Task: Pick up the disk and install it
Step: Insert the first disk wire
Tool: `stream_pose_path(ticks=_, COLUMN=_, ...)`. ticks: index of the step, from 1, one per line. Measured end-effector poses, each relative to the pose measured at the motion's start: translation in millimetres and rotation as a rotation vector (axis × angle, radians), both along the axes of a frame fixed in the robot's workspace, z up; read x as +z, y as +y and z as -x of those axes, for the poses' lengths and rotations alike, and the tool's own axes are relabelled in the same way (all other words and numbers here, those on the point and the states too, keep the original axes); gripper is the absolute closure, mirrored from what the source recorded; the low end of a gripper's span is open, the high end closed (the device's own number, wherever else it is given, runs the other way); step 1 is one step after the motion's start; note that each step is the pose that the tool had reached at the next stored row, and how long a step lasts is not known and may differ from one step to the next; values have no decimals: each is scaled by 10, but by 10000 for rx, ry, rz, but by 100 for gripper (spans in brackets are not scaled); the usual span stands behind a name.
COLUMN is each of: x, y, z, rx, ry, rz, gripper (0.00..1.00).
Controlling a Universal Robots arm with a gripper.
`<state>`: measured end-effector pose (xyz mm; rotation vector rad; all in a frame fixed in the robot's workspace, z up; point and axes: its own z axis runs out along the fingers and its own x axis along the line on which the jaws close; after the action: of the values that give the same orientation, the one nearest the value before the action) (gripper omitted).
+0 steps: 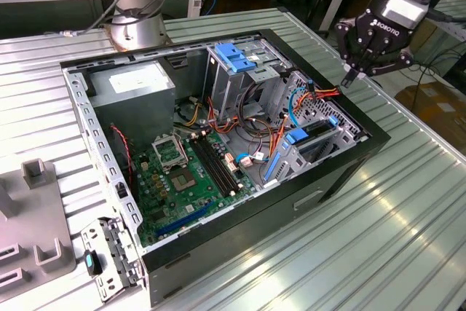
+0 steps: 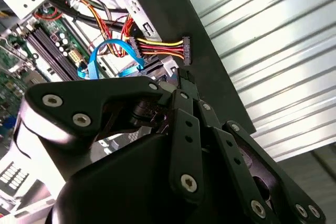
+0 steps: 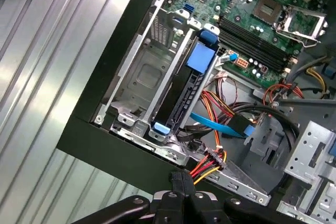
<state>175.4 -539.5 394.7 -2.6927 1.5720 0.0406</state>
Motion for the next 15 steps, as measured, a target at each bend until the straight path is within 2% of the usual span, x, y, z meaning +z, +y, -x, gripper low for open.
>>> stream_pose_path(ticks=5, x=-17, y=7, z=-4, rx=607, ry=-15, rz=0, gripper=89)
stream_pose_path(ticks=9, x=-32, y=26, z=-5, rx=688, ry=-50, rz=9, gripper=89)
stream_pose_path(ticks=10, x=-38, y=34, z=-6, rx=698, ry=-98, rz=13, gripper=89)
stream_pose_path(ticks=12, x=-45, y=47, z=-6, rx=761, ry=-236, rz=38, gripper=89)
stream_pose_path(ticks=13, x=-49, y=51, z=-6, rx=876, ry=-385, rz=61, gripper=89)
stream_pose_path(ticks=14, x=-52, y=52, z=-6, rx=969, ry=-483, rz=69, gripper=89)
stream_pose_path(ticks=15, x=-55, y=51, z=-6, rx=1091, ry=-537, rz=69, gripper=89)
